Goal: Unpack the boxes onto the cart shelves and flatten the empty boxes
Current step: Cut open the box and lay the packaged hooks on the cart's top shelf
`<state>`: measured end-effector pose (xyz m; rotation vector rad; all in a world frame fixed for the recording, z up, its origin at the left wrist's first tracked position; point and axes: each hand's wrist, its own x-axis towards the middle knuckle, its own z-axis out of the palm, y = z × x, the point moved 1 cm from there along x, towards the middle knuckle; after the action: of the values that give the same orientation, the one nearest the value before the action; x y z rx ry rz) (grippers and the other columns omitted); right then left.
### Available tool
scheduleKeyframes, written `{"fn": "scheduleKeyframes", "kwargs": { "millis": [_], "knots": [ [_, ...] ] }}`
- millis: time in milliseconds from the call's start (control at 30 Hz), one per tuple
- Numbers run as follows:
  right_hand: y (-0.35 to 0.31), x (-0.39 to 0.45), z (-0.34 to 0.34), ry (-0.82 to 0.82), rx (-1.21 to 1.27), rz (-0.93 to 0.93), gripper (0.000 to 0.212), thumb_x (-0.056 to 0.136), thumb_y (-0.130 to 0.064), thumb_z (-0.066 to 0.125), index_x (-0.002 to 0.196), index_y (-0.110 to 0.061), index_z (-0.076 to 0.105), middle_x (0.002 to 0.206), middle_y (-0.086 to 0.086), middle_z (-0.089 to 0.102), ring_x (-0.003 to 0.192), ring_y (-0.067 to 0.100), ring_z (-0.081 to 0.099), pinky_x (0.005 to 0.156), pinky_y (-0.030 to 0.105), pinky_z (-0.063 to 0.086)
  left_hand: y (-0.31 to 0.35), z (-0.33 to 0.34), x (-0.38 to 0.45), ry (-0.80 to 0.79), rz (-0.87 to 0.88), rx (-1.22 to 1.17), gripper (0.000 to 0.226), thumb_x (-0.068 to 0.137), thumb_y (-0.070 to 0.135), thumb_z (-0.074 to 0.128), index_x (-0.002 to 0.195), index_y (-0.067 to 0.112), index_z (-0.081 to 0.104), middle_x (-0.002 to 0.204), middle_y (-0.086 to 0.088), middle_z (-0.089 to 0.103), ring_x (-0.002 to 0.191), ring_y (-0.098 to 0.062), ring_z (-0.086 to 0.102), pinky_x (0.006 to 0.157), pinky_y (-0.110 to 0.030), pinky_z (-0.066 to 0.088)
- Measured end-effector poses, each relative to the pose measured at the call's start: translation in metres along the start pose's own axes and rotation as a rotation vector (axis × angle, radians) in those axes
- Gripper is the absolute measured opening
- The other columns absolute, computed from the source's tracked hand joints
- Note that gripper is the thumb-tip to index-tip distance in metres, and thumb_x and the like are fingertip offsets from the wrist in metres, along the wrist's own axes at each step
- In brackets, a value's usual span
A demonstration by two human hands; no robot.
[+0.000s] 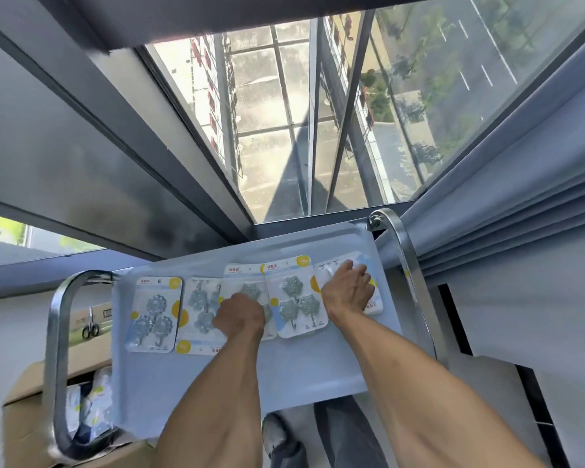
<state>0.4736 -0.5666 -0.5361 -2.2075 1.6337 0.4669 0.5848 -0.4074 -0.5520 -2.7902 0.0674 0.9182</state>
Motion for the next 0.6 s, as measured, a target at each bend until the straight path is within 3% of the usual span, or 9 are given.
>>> {"fn": "scheduleKeyframes", "kwargs": {
  "millis": [167, 300, 467, 600],
  "knots": [
    [-0.034, -0.035, -0.012, -0.042, -0.049, -0.201, 0.04, 0.092, -0.024, 0.053, 0.129, -0.011, 0.046, 0.129, 0.015, 0.045, 0.117, 0.031, 0.047, 0.094, 0.041, 0.039, -0.033, -0.022, -0.017, 0.052, 0.039, 0.0, 0.05, 0.099, 0.032, 0.039, 0.146, 0.018, 0.033, 0.15, -0.017, 0.032, 0.135, -0.032, 0.034, 0.103, -0.044, 0.035],
    [-0.068, -0.083, -0.009, -0.1, -0.08, -0.274, 0.043, 0.092, -0.021, 0.052, 0.134, -0.012, 0.045, 0.136, 0.017, 0.041, 0.122, 0.033, 0.043, 0.099, 0.042, 0.036, -0.089, -0.039, -0.028, 0.099, 0.043, -0.025, 0.055, 0.1, 0.032, 0.037, 0.152, 0.018, 0.022, 0.157, -0.022, 0.014, 0.143, -0.036, 0.021, 0.112, -0.047, 0.029],
    [-0.119, -0.175, 0.01, -0.143, -0.06, -0.394, 0.042, 0.091, -0.02, 0.054, 0.132, -0.012, 0.046, 0.138, 0.018, 0.038, 0.126, 0.035, 0.04, 0.104, 0.044, 0.036, -0.191, -0.048, -0.045, 0.118, 0.029, -0.12, 0.053, 0.101, 0.03, 0.041, 0.15, 0.016, 0.024, 0.157, -0.022, 0.013, 0.142, -0.037, 0.021, 0.108, -0.047, 0.031],
    [-0.158, -0.27, 0.032, -0.135, -0.088, -0.498, 0.047, 0.093, -0.023, 0.056, 0.137, -0.014, 0.042, 0.141, 0.017, 0.036, 0.13, 0.034, 0.038, 0.106, 0.044, 0.035, -0.287, -0.047, -0.053, 0.199, 0.037, -0.226, 0.053, 0.097, 0.026, 0.048, 0.146, 0.015, 0.033, 0.15, -0.021, 0.028, 0.137, -0.036, 0.032, 0.102, -0.046, 0.039]
  ]
}}
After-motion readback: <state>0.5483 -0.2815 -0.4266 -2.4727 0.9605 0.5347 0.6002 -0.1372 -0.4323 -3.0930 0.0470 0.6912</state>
